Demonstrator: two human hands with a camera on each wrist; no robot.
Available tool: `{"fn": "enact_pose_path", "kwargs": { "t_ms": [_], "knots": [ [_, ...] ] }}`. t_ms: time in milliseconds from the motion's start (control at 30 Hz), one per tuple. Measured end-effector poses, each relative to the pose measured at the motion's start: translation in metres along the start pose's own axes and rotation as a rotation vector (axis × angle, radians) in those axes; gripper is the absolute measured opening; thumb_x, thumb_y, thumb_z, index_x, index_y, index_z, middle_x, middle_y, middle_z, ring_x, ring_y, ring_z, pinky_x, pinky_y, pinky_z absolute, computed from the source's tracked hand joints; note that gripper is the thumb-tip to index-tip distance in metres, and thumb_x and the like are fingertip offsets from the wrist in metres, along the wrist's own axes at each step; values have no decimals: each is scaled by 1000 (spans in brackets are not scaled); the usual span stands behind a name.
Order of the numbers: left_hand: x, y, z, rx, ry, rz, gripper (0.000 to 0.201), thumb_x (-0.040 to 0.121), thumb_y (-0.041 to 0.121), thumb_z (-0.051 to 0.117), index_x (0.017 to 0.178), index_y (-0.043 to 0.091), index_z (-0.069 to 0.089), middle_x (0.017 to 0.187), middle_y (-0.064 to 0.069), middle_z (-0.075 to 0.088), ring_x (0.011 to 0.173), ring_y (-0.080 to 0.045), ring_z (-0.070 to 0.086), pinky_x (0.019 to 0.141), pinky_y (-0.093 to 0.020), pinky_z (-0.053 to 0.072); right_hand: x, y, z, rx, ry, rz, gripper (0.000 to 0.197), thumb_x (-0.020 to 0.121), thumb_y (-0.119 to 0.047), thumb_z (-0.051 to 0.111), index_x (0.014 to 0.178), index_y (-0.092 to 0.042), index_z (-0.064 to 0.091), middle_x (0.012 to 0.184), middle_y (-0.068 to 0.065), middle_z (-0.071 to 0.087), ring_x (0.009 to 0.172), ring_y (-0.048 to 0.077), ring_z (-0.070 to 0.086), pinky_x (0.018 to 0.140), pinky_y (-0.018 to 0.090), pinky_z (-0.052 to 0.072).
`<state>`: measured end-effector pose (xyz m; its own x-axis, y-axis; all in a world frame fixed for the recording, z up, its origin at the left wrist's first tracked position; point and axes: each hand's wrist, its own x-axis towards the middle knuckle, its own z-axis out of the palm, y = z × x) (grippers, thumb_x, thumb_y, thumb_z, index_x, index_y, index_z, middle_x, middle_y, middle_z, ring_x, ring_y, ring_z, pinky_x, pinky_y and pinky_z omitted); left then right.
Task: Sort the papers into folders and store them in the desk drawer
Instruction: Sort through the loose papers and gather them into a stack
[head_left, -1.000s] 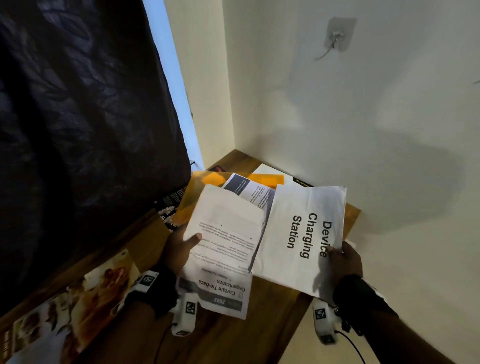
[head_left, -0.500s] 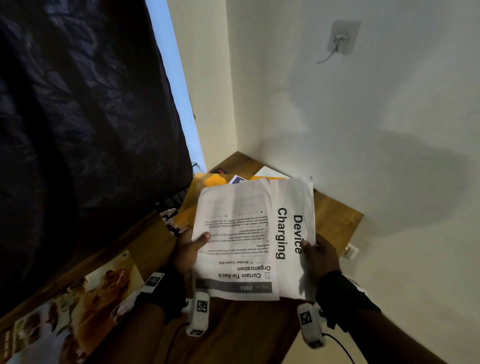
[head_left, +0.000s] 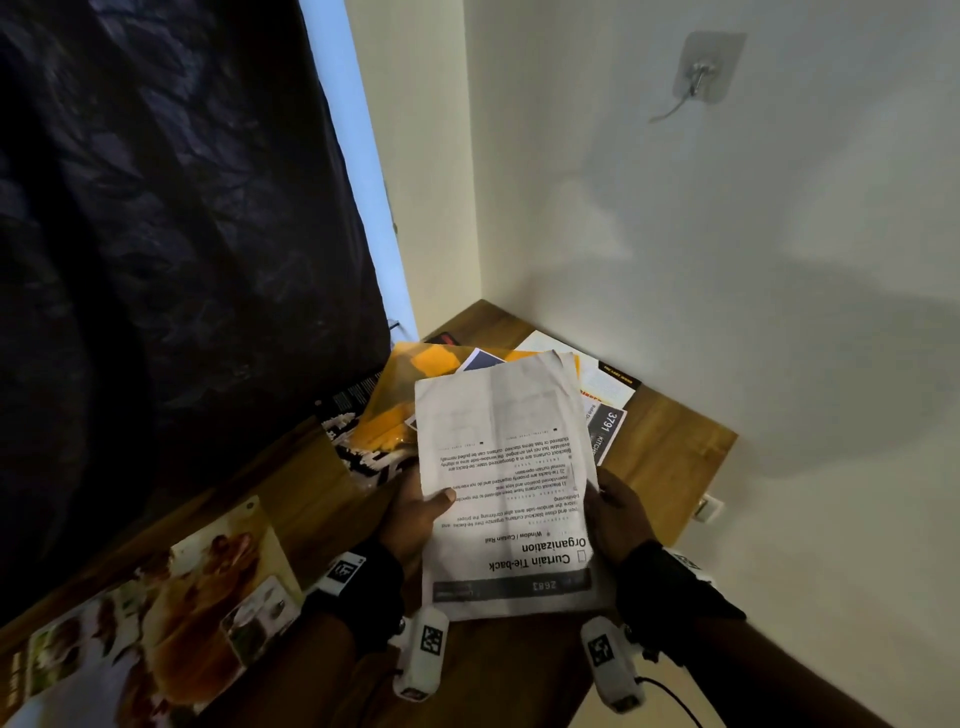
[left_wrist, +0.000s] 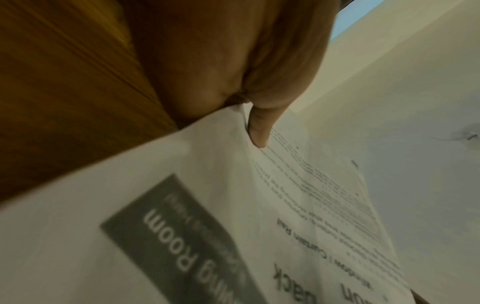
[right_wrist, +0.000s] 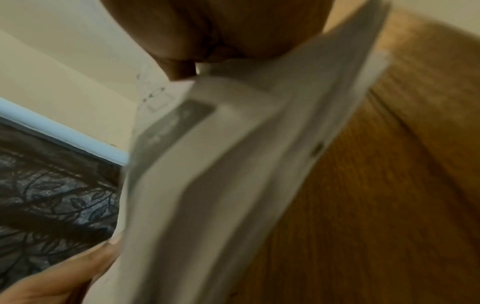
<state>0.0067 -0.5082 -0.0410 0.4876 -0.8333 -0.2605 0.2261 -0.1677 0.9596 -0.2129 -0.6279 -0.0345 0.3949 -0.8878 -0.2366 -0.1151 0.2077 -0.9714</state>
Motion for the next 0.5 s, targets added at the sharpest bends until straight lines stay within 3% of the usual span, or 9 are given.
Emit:
{"fn": "enact_pose_path", "kwargs": {
  "t_ms": [100,167,267,400,500],
  "knots": [
    [6,1,2,51,50,30,39,93,-6,56,129,8,52,123,-9,67,108,-26,67,78,-33,59,0,-6,2,104,-93,118,44,96,-56,40,109,-24,67,99,7,75,91,28,72,83,42,55],
    [10,1,3,70,78,42,41,92,-6,57,131,5,49,125,-11,65,111,-29,65,78,-30,59,3,-9,6,80,-145,72,35,97,-48,47,115,-23,64,104,5,74,92,25,72,85,44,56],
    [11,3,6,45,105,63,42,93,-8,53,133,6,46,124,-9,64,107,-19,66,73,-25,59,13,-5,10,-42,-135,7,22,97,-21,55,118,-20,60,112,4,72,97,19,71,88,45,57],
    [9,-4,-1,16,99,33,47,95,-5,51,139,11,45,129,-8,64,116,-27,63,94,-45,54,24,1,12,-117,-125,0,22,96,-17,54,116,-21,62,109,-2,72,100,17,69,91,45,55],
    [4,-7,-5,15,124,10,45,94,-2,54,136,14,47,128,-8,65,116,-29,64,97,-51,52,28,4,15,-158,-143,-14,20,96,-22,56,114,-21,63,110,-2,71,99,17,68,89,43,55]
  ]
}}
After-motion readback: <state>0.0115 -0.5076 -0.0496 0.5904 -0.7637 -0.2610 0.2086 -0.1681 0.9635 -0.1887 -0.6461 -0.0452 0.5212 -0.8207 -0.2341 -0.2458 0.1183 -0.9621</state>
